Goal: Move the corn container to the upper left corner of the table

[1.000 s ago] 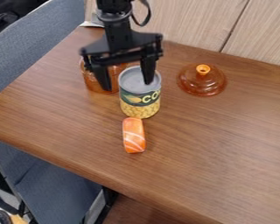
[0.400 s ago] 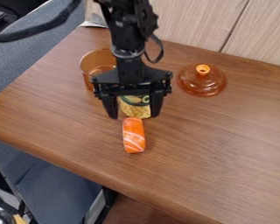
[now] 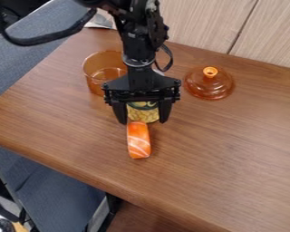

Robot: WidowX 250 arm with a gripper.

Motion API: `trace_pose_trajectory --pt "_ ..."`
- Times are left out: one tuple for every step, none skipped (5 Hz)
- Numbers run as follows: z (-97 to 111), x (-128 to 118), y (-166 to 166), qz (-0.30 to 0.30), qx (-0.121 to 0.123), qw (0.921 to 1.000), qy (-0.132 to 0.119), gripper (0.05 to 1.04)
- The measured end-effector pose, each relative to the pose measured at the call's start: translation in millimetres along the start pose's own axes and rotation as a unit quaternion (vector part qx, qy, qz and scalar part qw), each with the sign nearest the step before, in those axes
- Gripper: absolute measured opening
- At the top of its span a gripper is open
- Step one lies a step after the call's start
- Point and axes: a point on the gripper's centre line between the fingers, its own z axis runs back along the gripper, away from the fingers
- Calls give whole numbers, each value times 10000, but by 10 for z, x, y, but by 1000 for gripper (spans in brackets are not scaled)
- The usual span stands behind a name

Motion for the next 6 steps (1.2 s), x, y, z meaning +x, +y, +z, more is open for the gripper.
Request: trace_pose_trajectory --pt "16 83 -40 26 -35 10000 -68 1000" --pt "4 164 -56 66 -24 10000 -64 1000" --pt "-13 270 -73 183 12 9998 -56 1000" --pt "-51 410 -39 342 62 9994 -70 1000" --pt "-79 541 -40 450 112 9989 -70 1000" --pt "-101 705 -21 591 127 9981 -81 1000"
